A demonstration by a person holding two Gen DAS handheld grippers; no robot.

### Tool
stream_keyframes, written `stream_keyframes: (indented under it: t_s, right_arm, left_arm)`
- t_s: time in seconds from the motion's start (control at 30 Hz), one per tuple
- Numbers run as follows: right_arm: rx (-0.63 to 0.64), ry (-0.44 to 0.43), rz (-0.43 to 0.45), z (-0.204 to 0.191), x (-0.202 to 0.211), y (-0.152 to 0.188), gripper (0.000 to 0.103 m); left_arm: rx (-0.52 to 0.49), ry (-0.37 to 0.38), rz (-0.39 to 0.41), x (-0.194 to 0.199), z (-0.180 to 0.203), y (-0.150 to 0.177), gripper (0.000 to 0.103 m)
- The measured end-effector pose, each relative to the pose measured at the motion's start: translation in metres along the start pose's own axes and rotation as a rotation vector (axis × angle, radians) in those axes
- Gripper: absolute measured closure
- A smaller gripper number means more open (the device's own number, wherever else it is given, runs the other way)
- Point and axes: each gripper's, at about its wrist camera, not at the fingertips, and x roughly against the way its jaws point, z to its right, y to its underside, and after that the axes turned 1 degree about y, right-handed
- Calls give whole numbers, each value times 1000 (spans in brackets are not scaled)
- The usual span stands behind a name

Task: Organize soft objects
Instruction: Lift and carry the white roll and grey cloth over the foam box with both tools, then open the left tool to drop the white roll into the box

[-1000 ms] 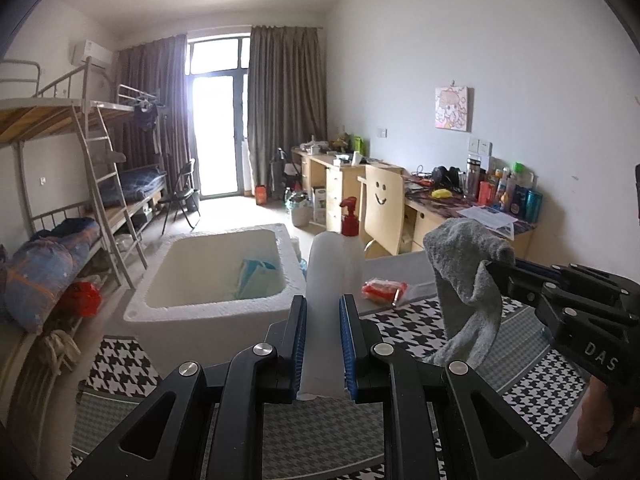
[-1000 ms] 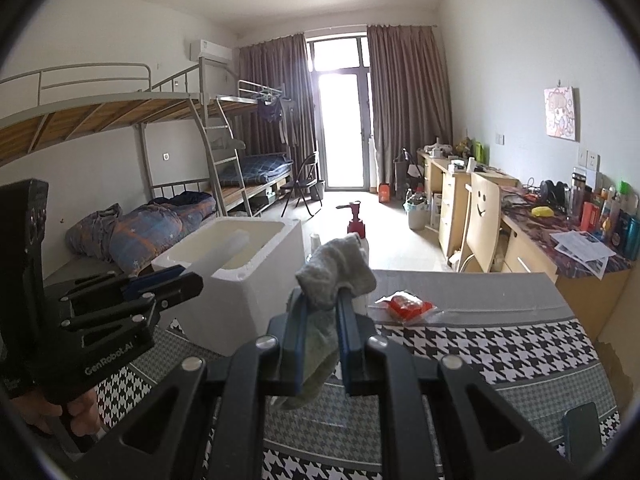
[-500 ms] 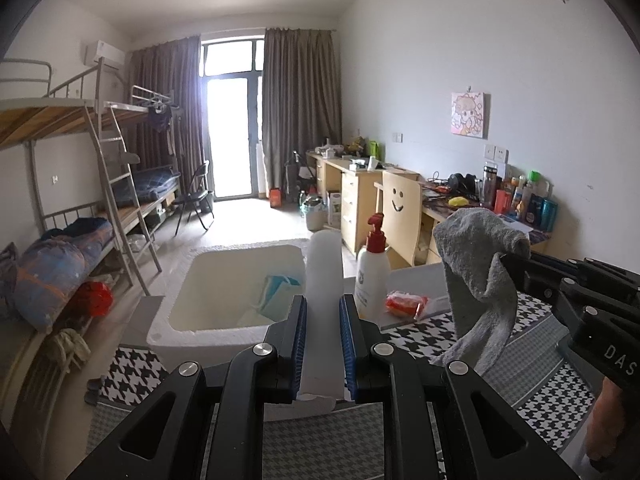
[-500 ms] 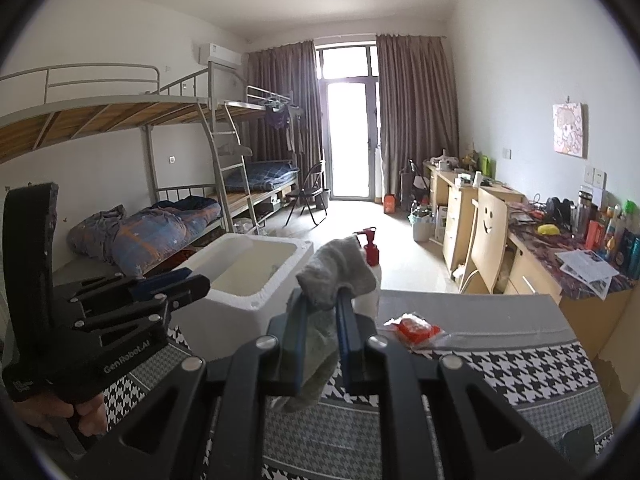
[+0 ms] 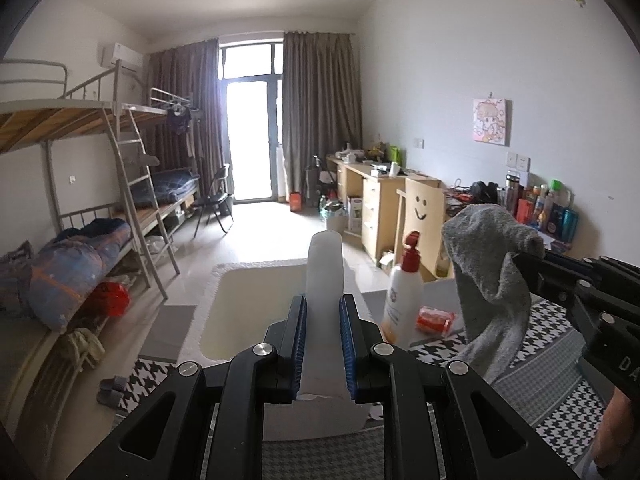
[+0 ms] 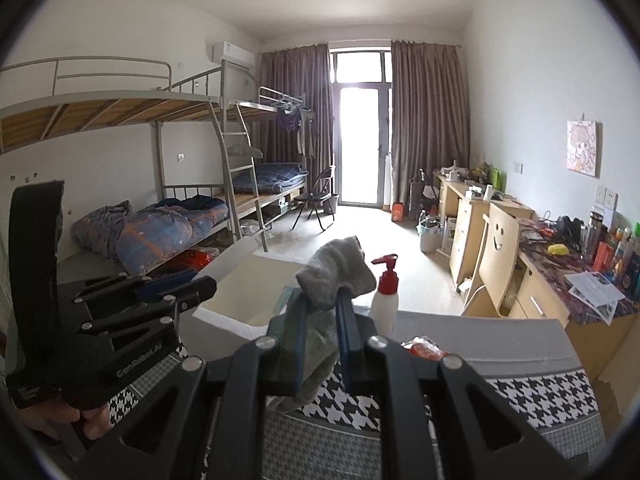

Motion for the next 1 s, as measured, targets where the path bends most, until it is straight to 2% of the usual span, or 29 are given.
stream_keyframes:
  t_s: [0.6,1.0]
  right_arm:
    - [14,-41,15,-7,-25,-24,86]
    - [42,-60,2,-15,-43,-34,86]
  left_arm:
    - [34,-84,-44,-31,-23,-4,85]
    - [50,-104,-90,-54,-31,-4,85]
